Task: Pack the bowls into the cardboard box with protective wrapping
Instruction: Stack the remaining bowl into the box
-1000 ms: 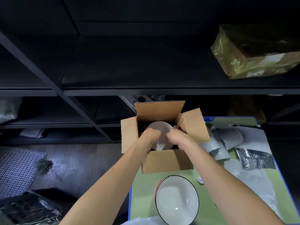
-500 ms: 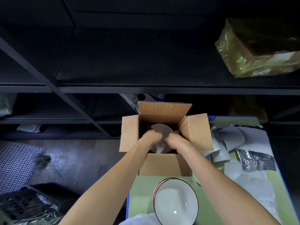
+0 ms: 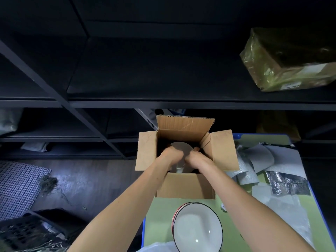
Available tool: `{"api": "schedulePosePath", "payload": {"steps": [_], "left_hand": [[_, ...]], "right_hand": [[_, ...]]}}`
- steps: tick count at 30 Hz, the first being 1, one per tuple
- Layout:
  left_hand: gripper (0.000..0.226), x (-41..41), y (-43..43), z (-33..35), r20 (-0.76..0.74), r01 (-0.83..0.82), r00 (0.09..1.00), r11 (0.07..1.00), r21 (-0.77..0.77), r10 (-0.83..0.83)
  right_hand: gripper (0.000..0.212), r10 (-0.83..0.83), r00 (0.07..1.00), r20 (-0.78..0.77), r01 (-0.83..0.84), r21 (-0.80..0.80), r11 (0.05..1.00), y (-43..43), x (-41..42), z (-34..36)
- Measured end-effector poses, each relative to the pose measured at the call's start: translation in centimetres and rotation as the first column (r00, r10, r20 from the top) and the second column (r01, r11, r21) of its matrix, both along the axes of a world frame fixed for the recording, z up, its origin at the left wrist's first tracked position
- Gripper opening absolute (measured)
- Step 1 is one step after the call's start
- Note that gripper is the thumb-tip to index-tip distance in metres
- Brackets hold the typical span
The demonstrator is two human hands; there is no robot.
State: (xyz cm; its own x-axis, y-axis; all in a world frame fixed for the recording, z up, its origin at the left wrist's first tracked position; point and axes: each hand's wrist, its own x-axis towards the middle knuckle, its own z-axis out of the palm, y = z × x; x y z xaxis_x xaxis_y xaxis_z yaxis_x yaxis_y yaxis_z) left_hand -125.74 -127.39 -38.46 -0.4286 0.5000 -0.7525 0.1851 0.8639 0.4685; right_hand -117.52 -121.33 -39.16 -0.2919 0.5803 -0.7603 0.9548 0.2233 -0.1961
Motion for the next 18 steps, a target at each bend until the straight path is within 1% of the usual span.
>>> {"api": "schedulePosePath", "payload": {"steps": [2,4,5,7,9,10,15,18], "left_hand": [[0.040,0.0,0.0,0.2,0.009,-0.027,1.000,1.000,0.009,0.027],[0.046,0.1,0.1,0.4,0.007,-0.039,0.999,0.999,0.008,0.039],[0.051,0.2,0.0,0.6,0.005,-0.039,0.999,0.999,0.003,0.039],[0.057,0.1,-0.1,0.8,-0.011,-0.011,1.000,1.000,-0.007,0.011],[0.055,0.0,-0.2,0.8,-0.059,0.019,0.998,1.000,-0.004,-0.019],[0.054,-0.1,-0.3,0.9,-0.081,0.030,0.996,1.000,0.001,-0.030],[0.049,-0.2,-0.8,1.0,-0.075,0.106,0.992,0.994,0.023,-0.104],[0.050,0.0,-0.8,1.6,-0.114,0.108,0.988,0.994,0.009,-0.107]], "right_hand": [[0.056,0.005,1.000,-0.016,-0.004,0.052,0.999,0.1,0.1,-0.4],[0.062,0.010,1.000,0.010,-0.010,0.017,1.000,0.0,0.2,-0.3],[0.063,0.022,1.000,-0.003,-0.022,0.031,0.999,0.0,0.1,-0.3],[0.056,0.032,0.998,-0.053,-0.027,0.091,0.995,-0.1,0.4,-0.4],[0.047,0.076,0.994,-0.072,-0.064,0.158,0.985,-0.3,0.7,-0.2],[0.045,0.096,0.993,-0.064,-0.085,0.157,0.984,-0.4,0.9,-0.2],[0.046,0.140,0.988,-0.065,-0.127,0.169,0.977,-0.5,1.0,-0.2],[0.043,0.159,0.985,-0.072,-0.143,0.186,0.972,-0.7,1.1,0.4]]}}
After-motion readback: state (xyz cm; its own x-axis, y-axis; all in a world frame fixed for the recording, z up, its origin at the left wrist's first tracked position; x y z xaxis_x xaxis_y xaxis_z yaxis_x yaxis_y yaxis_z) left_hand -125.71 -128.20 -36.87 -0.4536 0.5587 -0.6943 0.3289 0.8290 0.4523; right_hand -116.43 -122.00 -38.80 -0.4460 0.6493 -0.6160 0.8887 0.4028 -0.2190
